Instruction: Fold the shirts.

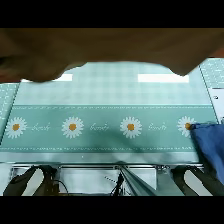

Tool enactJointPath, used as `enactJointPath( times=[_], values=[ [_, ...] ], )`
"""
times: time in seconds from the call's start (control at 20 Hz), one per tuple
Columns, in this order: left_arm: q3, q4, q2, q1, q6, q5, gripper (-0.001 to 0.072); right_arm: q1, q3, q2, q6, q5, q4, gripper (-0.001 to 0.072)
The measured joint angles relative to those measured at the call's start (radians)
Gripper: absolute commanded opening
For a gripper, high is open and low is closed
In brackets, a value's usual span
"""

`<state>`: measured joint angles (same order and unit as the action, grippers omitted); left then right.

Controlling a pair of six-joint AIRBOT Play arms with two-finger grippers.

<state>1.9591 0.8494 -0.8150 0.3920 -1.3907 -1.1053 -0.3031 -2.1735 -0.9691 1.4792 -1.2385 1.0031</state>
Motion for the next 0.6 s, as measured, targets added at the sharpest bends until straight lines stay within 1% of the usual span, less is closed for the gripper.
enactJointPath(
  times=[0.15,0.3,0.45,0.6],
  values=[
    [0.044,0.220,0.105,0.002,-0.039,-0.045,0.0024,0.000,-0.006,0.100,0.018,-0.059,0.096,0.0021],
    [0.013,0.364,0.193,0.002,-0.072,-0.097,0.0024,0.001,0.056,0.182,0.032,-0.141,0.159,0.0021],
    [-0.094,0.421,0.260,0.001,-0.093,-0.111,0.0024,0.001,0.215,0.260,0.047,-0.193,0.229,0.0021],
    [-0.277,0.432,0.289,0.000,-0.113,-0.130,0.0024,0.001,0.404,0.297,0.056,-0.214,0.264,0.0021]
  ],
)
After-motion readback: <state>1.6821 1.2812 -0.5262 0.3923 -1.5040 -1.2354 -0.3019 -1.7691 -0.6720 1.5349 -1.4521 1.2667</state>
